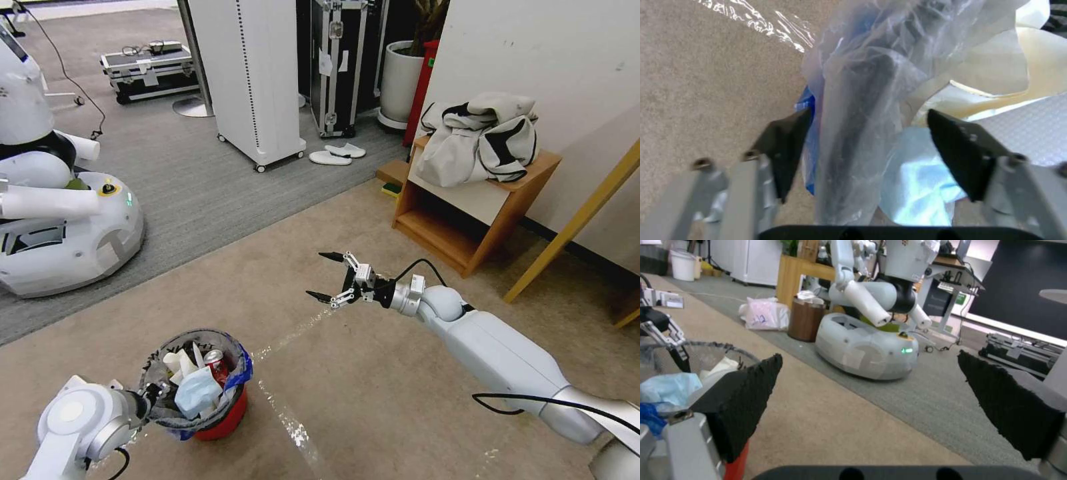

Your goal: Pick up the trash bin and place the garbage on the floor into it.

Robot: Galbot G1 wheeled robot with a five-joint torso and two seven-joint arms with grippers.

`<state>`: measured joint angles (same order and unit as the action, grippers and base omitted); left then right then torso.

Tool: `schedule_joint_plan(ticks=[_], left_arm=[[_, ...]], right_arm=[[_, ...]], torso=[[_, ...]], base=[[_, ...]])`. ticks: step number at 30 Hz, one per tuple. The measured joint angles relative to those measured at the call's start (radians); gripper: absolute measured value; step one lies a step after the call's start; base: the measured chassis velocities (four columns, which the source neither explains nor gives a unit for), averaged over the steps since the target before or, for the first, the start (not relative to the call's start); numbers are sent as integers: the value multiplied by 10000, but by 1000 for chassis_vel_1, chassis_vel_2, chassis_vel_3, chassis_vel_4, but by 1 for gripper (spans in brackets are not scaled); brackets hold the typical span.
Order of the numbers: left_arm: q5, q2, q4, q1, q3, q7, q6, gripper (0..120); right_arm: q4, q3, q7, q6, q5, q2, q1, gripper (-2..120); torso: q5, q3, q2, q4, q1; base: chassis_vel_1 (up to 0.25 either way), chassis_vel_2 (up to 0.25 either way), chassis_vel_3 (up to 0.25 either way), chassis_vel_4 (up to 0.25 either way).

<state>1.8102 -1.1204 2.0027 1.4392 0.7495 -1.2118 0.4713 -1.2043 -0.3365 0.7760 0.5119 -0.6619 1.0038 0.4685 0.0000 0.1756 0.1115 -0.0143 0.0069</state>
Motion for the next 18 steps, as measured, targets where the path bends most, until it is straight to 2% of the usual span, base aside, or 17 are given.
schedule_joint_plan(ticks=[1,3,4,6,13,17,18], left_arm=[[0,0,0,0,0,0,0,77],[30,9,80,72,93,-28,-38,89],[30,9,80,72,93,-28,-38,89],[68,77,197,187,192,-45,-94,98],[77,183,577,447,370,-45,-241,100],[16,289,1024,606,551,-65,-316,100],[29,327,1339,679,636,-89,-336,100]], right_arm=[[0,0,0,0,0,0,0,100],[19,-50,-14,0,-17,-22,-52,100],[19,-50,-14,0,-17,-22,-52,100],[65,-98,-15,-3,-41,-21,-127,100],[122,-139,-8,-9,-58,43,-171,100],[179,-128,0,-5,-55,151,-141,100],[182,-123,2,-4,-58,185,-141,100]], torso=[[0,0,0,0,0],[0,0,0,0,0],[0,0,0,0,0],[0,0,0,1,1],[0,0,0,1,0],[0,1,0,1,0],[1,0,0,1,0]], base=[[0,0,0,0],[0,0,0,0],[0,0,0,0],[0,0,0,0],[0,0,0,0],[0,0,0,0],[0,0,0,0]])
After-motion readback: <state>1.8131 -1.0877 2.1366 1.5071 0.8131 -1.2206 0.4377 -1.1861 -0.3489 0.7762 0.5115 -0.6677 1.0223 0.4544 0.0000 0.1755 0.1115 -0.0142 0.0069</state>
